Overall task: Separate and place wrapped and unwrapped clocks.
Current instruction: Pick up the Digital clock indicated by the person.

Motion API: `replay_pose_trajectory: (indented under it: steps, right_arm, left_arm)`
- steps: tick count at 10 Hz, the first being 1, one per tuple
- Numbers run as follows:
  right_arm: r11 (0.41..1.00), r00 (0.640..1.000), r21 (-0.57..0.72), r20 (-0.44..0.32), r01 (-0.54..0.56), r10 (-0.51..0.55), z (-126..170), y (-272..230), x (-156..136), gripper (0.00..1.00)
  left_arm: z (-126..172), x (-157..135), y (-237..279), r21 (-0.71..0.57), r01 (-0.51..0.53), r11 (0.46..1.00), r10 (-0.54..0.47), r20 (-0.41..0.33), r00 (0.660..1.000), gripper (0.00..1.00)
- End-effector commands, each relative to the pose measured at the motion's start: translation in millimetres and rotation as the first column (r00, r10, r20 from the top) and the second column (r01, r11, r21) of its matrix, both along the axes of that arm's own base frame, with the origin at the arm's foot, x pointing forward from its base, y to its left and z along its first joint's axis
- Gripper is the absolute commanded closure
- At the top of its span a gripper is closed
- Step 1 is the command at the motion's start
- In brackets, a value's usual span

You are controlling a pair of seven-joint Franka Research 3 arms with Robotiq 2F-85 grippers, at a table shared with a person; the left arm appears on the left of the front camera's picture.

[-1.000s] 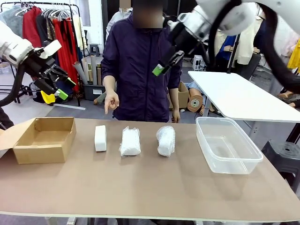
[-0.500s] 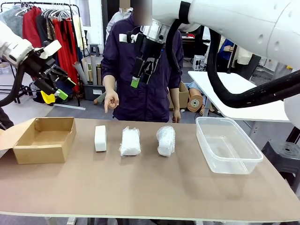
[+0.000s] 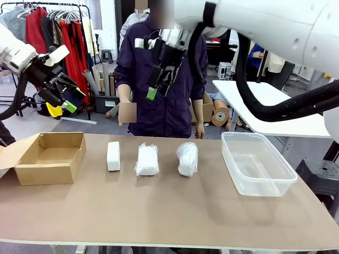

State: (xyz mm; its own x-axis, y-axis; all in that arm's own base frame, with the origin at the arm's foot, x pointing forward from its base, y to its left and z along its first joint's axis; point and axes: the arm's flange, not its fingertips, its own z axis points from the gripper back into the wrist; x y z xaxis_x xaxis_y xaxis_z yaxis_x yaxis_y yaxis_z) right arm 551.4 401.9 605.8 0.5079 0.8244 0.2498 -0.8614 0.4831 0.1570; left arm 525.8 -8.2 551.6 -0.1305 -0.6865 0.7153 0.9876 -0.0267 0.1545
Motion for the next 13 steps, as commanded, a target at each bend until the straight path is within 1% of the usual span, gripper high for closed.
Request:
replay_pose_trajectory:
  steps: [1,2,3,4,5,6,7,9,10,11,12,13]
  right_arm:
    - [0.994,0.994,0.032,-0.043,0.101,-0.099,-38.1,43.9,-24.6,0.00]
    - [0.979,0.978,0.026,-0.045,0.203,-0.202,-49.6,61.6,-30.7,0.00]
    - [0.961,0.961,-0.034,-0.025,0.274,-0.275,-55.3,70.8,-35.9,0.00]
    - [0.942,0.943,-0.042,-0.017,0.332,-0.333,-59.0,79.2,-40.1,0.00]
    - [0.922,0.921,-0.024,-0.032,0.387,-0.388,-68.3,91.3,-40.9,0.00]
    - [0.903,0.902,-0.036,-0.035,0.429,-0.430,-80.0,103.8,-40.7,0.00]
    - [0.885,0.883,-0.042,-0.055,0.464,-0.466,-90.3,113.4,-39.6,0.00]
    - [0.873,0.873,0.014,-0.047,0.487,-0.486,-105.7,136.4,-37.5,0.00]
    - [0.851,0.851,0.009,-0.030,0.524,-0.524,-114.8,147.9,-36.2,0.00]
    - [0.825,0.825,-0.019,0.022,0.565,-0.565,-126.0,155.6,-31.3,0.00]
    - [0.815,0.817,-0.062,0.029,0.576,-0.576,-139.9,161.1,-25.9,0.00]
    - [0.856,0.857,-0.048,0.037,0.516,-0.514,-142.1,156.4,-19.1,0.00]
  left_arm:
    - [0.8,-4.4,0.9,0.003,0.000,1.000,0.000,-0.003,1.000,0.00]
    - [0.8,-4.4,0.9,0.003,0.000,1.000,0.000,-0.003,1.000,0.00]
    - [0.8,-4.4,0.9,0.003,0.000,1.000,0.000,-0.003,1.000,0.00]
    - [0.8,-4.4,0.9,0.003,0.000,1.000,0.000,-0.003,1.000,0.00]
    - [0.8,-4.4,0.9,0.003,0.000,1.000,0.000,-0.003,1.000,0.00]
    - [0.8,-4.4,0.9,0.003,0.000,1.000,0.000,-0.003,1.000,0.00]
    - [0.8,-4.4,0.9,0.003,0.000,1.000,0.000,-0.003,1.000,0.00]
    - [0.8,-4.4,0.9,0.003,0.000,1.000,0.000,-0.003,1.000,0.00]
    - [0.8,-4.4,0.9,0.003,0.000,1.000,0.000,-0.003,1.000,0.00]
    - [0.8,-4.4,0.9,0.003,0.000,1.000,0.000,-0.003,1.000,0.00]
    - [0.8,-4.4,0.9,0.003,0.000,1.000,0.000,-0.003,1.000,0.00]
    - [0.8,-4.4,0.9,0.003,0.000,1.000,0.000,-0.003,1.000,0.00]
